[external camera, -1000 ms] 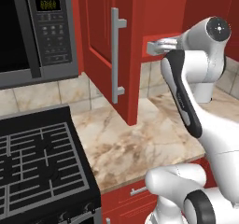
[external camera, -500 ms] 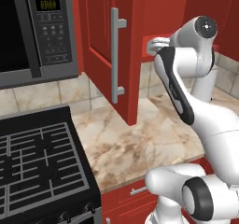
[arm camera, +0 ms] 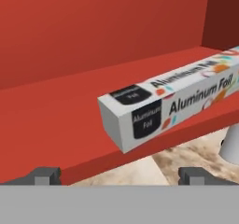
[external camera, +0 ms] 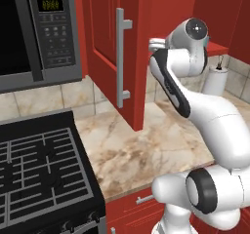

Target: Retrieve the tupperware and aluminum foil from the cabinet and place them on the dining counter near the plate with corn and onion to prepare for storing leftovers.

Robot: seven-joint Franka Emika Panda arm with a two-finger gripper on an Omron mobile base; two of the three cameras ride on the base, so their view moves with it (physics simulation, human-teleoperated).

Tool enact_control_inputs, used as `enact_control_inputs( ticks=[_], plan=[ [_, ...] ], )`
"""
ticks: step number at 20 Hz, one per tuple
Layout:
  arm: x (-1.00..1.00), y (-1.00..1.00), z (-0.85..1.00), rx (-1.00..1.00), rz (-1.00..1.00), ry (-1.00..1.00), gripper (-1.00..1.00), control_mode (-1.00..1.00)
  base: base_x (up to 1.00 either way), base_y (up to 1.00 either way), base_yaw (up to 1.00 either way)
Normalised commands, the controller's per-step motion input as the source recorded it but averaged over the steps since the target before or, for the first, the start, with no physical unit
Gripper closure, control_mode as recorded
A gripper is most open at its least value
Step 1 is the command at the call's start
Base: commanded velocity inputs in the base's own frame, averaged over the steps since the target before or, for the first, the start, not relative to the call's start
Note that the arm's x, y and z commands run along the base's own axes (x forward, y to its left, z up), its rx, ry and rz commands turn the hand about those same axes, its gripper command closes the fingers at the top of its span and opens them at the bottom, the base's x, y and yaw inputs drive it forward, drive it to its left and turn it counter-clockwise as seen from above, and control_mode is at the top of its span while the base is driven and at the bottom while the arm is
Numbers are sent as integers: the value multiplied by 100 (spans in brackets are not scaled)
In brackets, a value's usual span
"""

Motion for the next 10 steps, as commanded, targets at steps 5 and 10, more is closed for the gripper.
enact_control_inputs(
  ticks=[5, 10],
  plan=[
    [43, 7, 0, 0, -12, 0, -100, -100, 0, 0, 0],
    [39, 2, 0, 0, -14, 0, -100, -100, 0, 0, 0]
  ],
)
